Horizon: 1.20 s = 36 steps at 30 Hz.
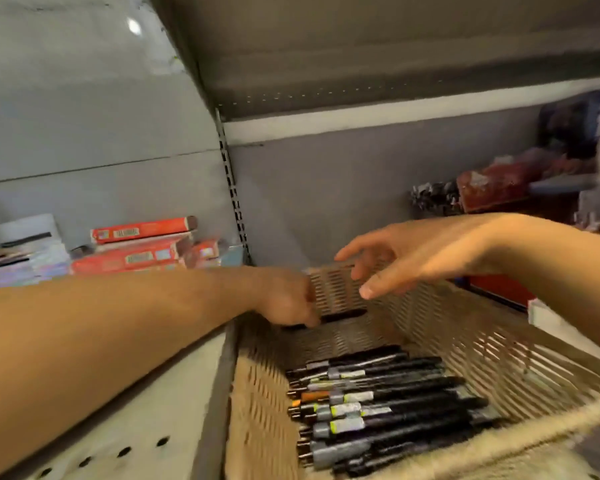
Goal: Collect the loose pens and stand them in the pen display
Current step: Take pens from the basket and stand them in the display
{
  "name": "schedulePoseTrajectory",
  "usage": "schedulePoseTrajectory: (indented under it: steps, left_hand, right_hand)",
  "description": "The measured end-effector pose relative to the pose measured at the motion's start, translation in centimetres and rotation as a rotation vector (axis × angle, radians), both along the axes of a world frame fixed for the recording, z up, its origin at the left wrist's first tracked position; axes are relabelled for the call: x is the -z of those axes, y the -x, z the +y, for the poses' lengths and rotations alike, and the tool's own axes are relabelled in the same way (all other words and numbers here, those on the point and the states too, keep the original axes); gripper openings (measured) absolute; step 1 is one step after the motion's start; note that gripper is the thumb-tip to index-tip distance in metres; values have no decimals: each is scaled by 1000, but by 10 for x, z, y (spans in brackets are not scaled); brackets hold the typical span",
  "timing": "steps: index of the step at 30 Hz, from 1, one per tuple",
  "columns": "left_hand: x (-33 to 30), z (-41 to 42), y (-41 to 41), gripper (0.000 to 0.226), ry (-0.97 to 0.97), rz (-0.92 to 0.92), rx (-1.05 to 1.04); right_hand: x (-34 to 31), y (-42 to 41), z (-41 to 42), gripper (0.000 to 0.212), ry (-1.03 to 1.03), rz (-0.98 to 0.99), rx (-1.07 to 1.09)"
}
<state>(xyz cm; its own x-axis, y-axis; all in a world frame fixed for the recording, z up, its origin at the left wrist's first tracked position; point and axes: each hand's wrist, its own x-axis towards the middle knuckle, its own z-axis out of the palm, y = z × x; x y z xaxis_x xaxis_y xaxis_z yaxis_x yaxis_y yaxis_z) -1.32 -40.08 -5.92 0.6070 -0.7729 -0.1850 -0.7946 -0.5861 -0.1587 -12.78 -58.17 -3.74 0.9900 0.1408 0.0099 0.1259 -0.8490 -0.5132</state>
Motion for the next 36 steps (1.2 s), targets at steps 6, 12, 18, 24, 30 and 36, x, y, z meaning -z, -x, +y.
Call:
schedulePoseTrajectory:
  steps: [6,12,18,24,30,36]
  left_hand:
    - [18,-39,-23,40,-258,-91,-67]
    - [25,-46,-36,38,-458,-43,-93]
    - [18,-47,-29,17,-145,-26,7]
    - [-5,-41,-26,8,547,192,12]
    - [-5,-37,-26,5,633,575,-25]
    - [12,-33,-20,4,-283,327,-85]
  right_hand:
    - [14,-35,-22,55,-87,-28,-97]
    - [40,-53,-22,61,87,-97,-91]
    - [44,-52,-24,55,139,-152,-66]
    - [42,-51,-23,44,56,-244,44]
    - [48,-54,-28,5,-110,-200,91]
    - [49,-45,-27,7,-135,-137,82]
